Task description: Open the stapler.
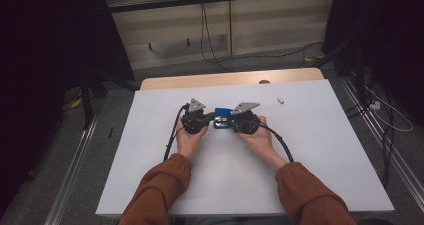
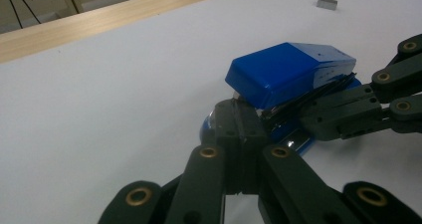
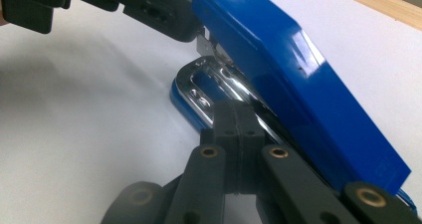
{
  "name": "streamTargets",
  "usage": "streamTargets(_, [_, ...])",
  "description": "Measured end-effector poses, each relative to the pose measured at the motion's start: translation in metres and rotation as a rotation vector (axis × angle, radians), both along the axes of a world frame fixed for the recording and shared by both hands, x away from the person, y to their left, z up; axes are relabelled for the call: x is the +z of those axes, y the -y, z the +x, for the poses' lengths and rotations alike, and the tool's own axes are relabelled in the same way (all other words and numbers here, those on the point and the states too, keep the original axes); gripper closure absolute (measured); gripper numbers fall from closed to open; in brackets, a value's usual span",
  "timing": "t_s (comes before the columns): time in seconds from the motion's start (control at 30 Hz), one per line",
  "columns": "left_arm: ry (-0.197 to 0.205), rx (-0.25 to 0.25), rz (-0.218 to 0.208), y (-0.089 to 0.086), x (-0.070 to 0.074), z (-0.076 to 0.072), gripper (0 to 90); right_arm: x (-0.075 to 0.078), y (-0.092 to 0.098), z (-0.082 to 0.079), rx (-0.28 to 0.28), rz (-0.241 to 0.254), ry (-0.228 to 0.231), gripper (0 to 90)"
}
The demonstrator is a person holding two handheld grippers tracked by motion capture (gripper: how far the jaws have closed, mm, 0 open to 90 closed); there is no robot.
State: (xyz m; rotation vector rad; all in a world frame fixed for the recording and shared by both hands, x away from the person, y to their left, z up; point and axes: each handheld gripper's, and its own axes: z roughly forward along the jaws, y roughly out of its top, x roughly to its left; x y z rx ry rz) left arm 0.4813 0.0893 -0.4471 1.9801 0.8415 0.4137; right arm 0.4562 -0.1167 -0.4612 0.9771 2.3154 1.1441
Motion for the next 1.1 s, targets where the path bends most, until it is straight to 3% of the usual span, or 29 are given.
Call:
streamTargets(0.8, [0.011,-0.002,-0.033,0.0018,0.0089,-0.0002,90.0,-0.001,-0.002,-0.002,-0.008,-0.007,0.023,90.0])
streamTargets(1.1, [0.011,0.0,-0.037,0.002,0.0081,0.0004,90.0,0.0027,-0.0048,-0.0053,-0.013,0.012,0.045,90.0])
